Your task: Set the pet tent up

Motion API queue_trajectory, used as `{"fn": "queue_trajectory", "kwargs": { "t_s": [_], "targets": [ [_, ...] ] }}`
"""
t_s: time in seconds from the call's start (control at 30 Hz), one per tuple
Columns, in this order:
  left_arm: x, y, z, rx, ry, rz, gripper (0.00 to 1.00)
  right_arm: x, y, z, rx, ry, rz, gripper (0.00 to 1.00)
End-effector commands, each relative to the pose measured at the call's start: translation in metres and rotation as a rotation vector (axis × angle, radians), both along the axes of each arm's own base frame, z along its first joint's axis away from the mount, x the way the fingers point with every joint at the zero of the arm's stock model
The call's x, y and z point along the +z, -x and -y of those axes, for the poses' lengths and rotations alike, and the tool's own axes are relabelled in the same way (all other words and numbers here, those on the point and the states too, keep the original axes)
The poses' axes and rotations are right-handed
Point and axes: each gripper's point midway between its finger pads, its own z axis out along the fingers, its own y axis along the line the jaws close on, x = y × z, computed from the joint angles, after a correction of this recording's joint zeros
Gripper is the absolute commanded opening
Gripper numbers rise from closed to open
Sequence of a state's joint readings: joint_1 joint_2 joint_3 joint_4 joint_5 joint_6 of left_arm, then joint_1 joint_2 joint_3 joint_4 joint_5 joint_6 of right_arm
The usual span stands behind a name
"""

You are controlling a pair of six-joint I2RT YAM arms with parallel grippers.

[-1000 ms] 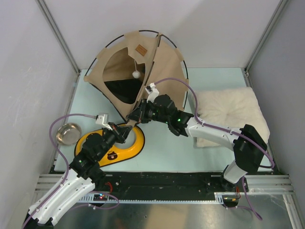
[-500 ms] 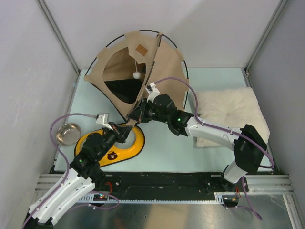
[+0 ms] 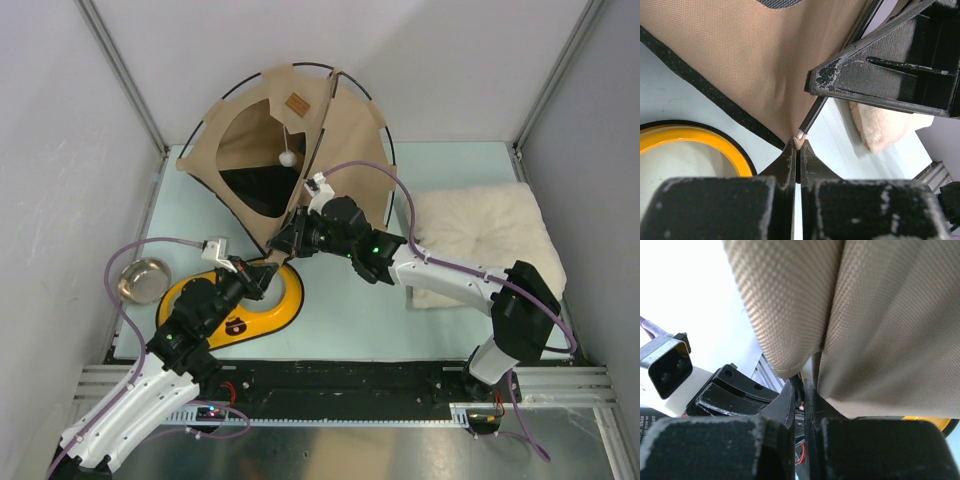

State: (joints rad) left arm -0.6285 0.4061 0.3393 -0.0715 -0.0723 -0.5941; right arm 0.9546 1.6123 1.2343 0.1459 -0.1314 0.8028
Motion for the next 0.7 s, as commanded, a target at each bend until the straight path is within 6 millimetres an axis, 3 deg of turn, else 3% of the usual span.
{"fn": "queue_trajectory", "kwargs": {
  "t_s": [0.0, 0.43, 0.67],
  "targets": [
    [-0.074, 0.03, -0.006, -0.068, -0.161, -0.231, 0.0, 0.063, -0.091, 0.054, -0.369, -0.12, 0.183, 0.0],
    [-0.074, 0.03, -0.006, -0.063, -0.161, -0.235, 0.0, 0.045, -0.1, 0.06, -0.405, -0.028, 0.226, 0.0],
    [-0.079, 0.028, -0.011, -0.037, -0.18, -0.253, 0.0, 0.045, -0.097, 0.065, -0.398, 0.008, 0.246, 0.0]
  ]
}}
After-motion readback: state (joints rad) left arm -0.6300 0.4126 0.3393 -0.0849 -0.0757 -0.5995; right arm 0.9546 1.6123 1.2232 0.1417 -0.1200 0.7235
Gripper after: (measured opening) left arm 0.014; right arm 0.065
